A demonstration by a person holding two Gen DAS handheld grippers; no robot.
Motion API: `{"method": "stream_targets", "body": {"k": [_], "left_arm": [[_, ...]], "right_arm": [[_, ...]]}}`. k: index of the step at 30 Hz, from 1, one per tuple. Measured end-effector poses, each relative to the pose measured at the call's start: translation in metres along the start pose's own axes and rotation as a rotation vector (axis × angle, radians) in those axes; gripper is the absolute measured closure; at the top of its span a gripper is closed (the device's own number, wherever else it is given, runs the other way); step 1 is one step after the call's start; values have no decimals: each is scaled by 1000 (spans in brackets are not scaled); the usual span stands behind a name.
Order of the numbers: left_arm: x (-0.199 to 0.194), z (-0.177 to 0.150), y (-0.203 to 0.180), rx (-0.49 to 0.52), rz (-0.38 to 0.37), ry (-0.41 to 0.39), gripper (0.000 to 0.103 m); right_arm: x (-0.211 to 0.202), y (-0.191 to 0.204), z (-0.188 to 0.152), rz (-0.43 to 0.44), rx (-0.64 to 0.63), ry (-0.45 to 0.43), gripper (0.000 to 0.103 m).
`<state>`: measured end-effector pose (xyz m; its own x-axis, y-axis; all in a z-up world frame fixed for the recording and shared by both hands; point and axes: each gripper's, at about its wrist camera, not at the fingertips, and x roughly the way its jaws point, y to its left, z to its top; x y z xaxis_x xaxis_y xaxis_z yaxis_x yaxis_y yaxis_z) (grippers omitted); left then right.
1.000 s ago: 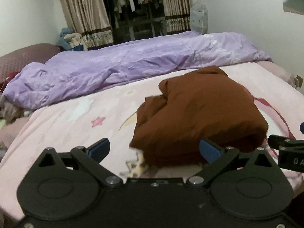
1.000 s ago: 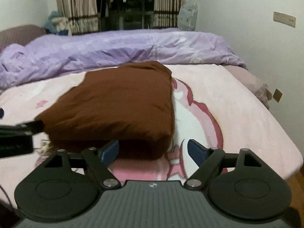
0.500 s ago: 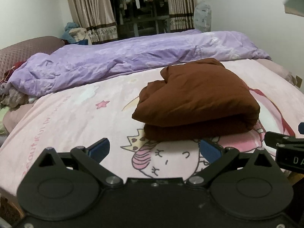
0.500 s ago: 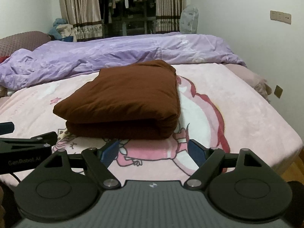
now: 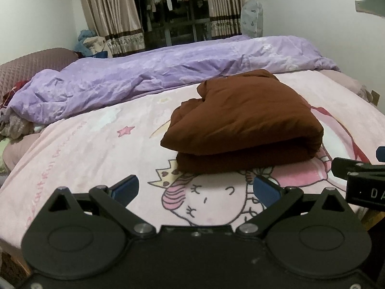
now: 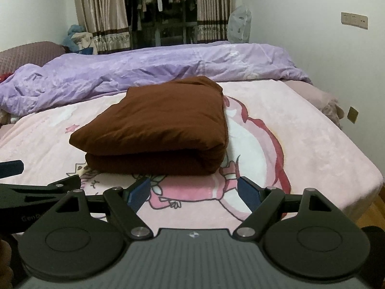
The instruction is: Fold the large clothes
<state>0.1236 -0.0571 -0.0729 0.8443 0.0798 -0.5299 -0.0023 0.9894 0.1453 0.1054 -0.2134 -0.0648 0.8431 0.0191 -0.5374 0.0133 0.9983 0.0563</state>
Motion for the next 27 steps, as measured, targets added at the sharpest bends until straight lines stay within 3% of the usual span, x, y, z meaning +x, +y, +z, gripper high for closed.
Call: {"method": "stream_targets", "body": {"k": [27], "left_arm": [[-25, 0, -3, 15, 1, -60, 0]], "right_arm": [[-23, -4, 3, -1, 4, -52, 7]]}}
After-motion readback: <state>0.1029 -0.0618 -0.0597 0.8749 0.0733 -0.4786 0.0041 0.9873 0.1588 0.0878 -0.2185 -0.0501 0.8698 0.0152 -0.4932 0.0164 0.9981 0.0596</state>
